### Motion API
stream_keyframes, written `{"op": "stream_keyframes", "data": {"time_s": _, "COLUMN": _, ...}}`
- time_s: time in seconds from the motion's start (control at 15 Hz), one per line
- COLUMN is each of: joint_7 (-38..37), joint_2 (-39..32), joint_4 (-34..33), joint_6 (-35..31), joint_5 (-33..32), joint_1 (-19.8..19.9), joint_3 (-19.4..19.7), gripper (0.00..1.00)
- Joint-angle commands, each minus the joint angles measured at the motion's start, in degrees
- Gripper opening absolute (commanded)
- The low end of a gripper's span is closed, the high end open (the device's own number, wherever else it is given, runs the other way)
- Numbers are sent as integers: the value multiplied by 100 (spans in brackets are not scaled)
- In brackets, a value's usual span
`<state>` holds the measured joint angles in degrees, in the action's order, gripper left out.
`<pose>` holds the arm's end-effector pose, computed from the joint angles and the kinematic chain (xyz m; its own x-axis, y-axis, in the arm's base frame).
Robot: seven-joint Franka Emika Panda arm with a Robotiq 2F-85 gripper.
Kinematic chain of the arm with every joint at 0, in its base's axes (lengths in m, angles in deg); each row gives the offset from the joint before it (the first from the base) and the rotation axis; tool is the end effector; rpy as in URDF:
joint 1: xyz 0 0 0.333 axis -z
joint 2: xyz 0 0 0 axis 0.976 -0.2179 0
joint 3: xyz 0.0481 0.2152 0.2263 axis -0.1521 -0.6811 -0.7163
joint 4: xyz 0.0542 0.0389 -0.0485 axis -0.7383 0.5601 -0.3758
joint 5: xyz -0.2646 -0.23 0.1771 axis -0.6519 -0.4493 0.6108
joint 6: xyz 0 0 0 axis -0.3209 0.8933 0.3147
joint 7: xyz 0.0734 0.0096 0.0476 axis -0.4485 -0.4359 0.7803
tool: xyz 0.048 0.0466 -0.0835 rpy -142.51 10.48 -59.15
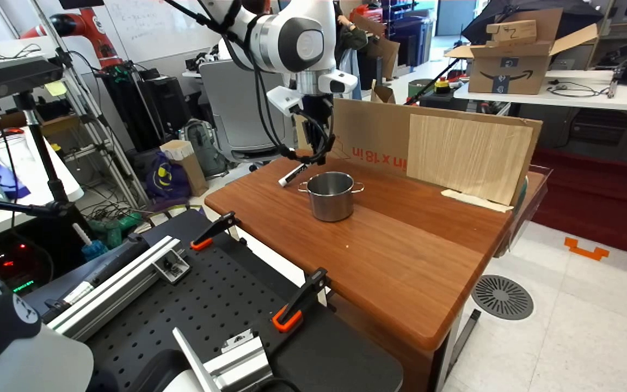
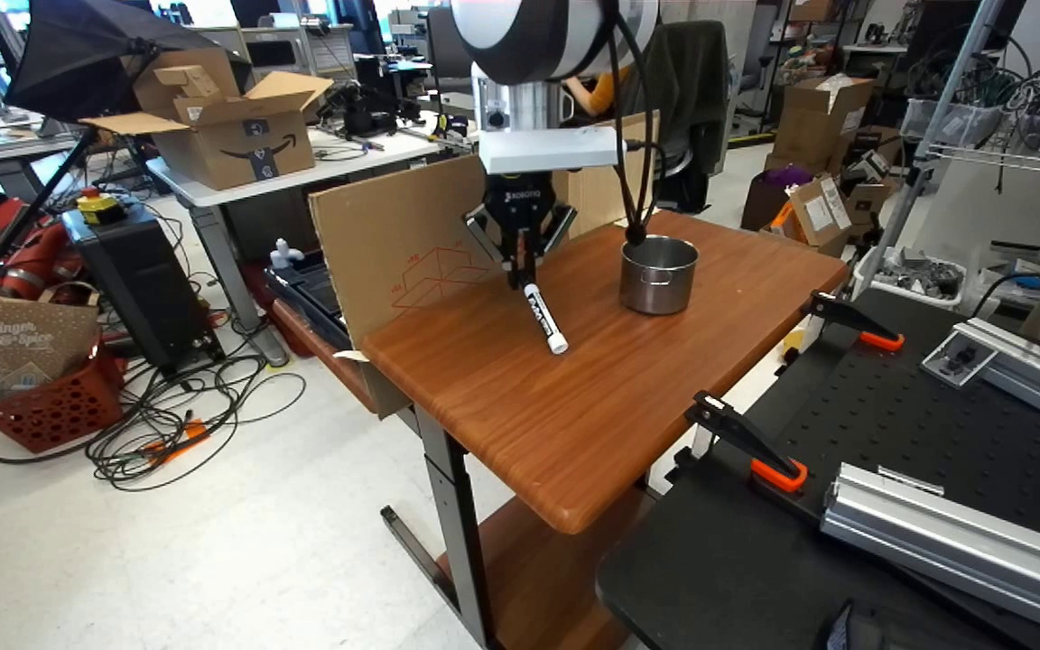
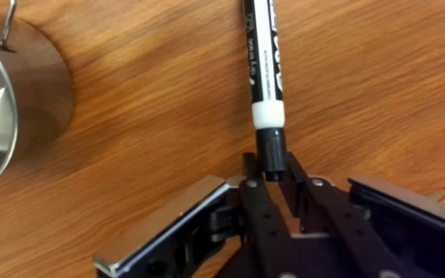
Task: Put the marker on the desk
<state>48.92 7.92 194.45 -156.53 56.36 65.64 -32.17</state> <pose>0.6253 0.1256 0.1745 0.9392 -0.3406 -0.0426 -0.3419 -0.9393 -0.0279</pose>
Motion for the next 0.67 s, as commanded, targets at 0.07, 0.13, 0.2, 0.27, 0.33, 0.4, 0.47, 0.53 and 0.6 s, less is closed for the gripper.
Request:
{"op": "stream_keyframes", "data": {"time_s": 0.07, "joint_7": -365, "joint_2": -487, "joint_4": -514, "joint_6": 177, "joint_5": -301, "joint_1": -313, "joint_3": 310, "gripper": 5}}
{"op": "stream_keyframes", "data": {"time_s": 0.13, "joint_7": -404, "joint_2": -554, "joint_4": -573, "joint_6": 195, "joint_5": -313, "joint_1": -351, "joint_3": 343, "gripper": 5}}
{"op": "stream_keyframes", "data": {"time_s": 0.2, "joint_7": -434, "joint_2": -617, "joint_4": -627, "joint_6": 208, "joint_5": -324, "joint_1": -387, "joint_3": 378, "gripper": 5}}
{"op": "stream_keyframes", "data": {"time_s": 0.27, "joint_7": -456, "joint_2": -666, "joint_4": -674, "joint_6": 221, "joint_5": -335, "joint_1": -420, "joint_3": 413, "gripper": 5}}
{"op": "stream_keyframes", "data": {"time_s": 0.33, "joint_7": -477, "joint_2": -691, "joint_4": -722, "joint_6": 243, "joint_5": -350, "joint_1": -440, "joint_3": 434, "gripper": 5}}
{"op": "stream_keyframes", "data": {"time_s": 0.4, "joint_7": -516, "joint_2": -702, "joint_4": -754, "joint_6": 276, "joint_5": -373, "joint_1": -461, "joint_3": 458, "gripper": 5}}
{"op": "stream_keyframes", "data": {"time_s": 0.47, "joint_7": -544, "joint_2": -716, "joint_4": -786, "joint_6": 326, "joint_5": -384, "joint_1": -474, "joint_3": 476, "gripper": 44}}
{"op": "stream_keyframes", "data": {"time_s": 0.53, "joint_7": -565, "joint_2": -720, "joint_4": -796, "joint_6": 346, "joint_5": -412, "joint_1": -493, "joint_3": 498, "gripper": 45}}
{"op": "stream_keyframes", "data": {"time_s": 0.6, "joint_7": -580, "joint_2": -727, "joint_4": -809, "joint_6": 367, "joint_5": -433, "joint_1": -501, "joint_3": 511, "gripper": 51}}
